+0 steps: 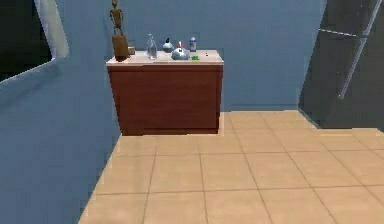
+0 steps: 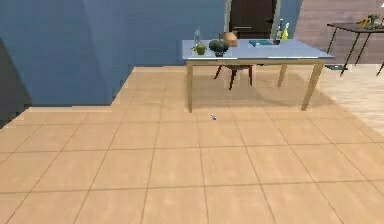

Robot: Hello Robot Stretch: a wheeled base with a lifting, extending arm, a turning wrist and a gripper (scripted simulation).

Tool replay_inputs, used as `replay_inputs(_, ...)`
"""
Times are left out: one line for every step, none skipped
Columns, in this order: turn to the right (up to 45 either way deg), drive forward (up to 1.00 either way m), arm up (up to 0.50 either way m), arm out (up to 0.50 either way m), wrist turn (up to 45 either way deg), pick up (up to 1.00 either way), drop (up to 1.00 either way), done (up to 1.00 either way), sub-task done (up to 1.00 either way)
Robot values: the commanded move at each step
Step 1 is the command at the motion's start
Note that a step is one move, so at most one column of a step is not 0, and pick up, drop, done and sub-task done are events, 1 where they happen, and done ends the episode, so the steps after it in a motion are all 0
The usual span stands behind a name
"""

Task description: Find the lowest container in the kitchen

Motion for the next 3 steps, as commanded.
replay_inputs(0.0,1.0,0.0,0.0,0.0,0.0,0.0,0.0,0.0)
replay_inputs(-6.0,0.0,0.0,0.0,0.0,0.0,0.0,0.0,0.0)
replay_inputs(0.0,0.65,0.0,0.0,0.0,0.0,0.0,0.0,0.0)
